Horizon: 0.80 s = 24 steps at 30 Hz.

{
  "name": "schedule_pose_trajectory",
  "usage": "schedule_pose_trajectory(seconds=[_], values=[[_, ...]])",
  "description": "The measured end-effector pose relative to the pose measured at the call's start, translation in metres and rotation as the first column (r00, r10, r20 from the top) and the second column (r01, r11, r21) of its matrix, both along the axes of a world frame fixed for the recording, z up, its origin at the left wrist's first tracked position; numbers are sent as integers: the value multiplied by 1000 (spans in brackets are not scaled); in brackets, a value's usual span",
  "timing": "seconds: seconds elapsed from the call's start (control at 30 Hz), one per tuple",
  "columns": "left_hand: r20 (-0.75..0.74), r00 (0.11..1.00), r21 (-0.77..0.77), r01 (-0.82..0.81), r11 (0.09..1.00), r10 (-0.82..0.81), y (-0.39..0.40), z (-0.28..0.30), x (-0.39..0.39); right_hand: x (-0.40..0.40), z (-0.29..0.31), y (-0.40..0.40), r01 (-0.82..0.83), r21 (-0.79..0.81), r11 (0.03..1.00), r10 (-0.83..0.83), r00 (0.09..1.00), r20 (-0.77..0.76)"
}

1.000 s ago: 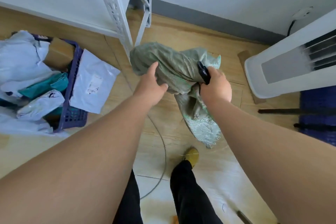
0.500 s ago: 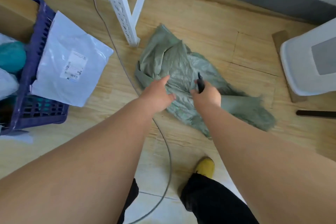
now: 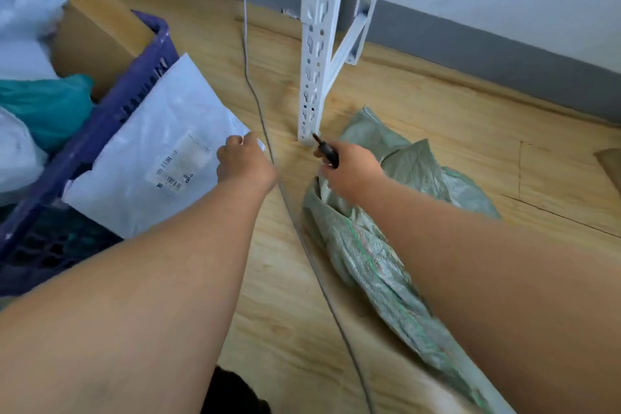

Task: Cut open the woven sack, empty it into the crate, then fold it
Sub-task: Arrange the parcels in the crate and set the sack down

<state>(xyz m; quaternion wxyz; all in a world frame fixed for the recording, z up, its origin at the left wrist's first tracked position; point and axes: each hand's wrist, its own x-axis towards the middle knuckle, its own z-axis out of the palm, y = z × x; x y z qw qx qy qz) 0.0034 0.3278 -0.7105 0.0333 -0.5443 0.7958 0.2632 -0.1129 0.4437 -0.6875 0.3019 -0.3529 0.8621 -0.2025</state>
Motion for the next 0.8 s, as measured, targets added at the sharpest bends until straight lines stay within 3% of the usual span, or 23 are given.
schedule_pose_trajectory(seconds=[0.2,0.33,0.43,0.57,0.8], values=[[143,968,-23,-204,979,205,-55,-9,48,29,4,-51,-17,54,998,15,1000,20],[58,938,-100,-334,937,341,-82,-21,75,59,-8,-93,-99,63,993,99,995,-1],[-38,954,-351,-291,890,297,-91,-36,93,81,-21,-116,-204,99,974,207,978,-30],[-74,969,-643,-229,731,238,-92,-49,115,102,-25,-130,-257,126,958,264,964,-43],[102,988,-659,-19,752,114,-85,-54,138,126,-26,-146,-236,138,962,246,967,-59]])
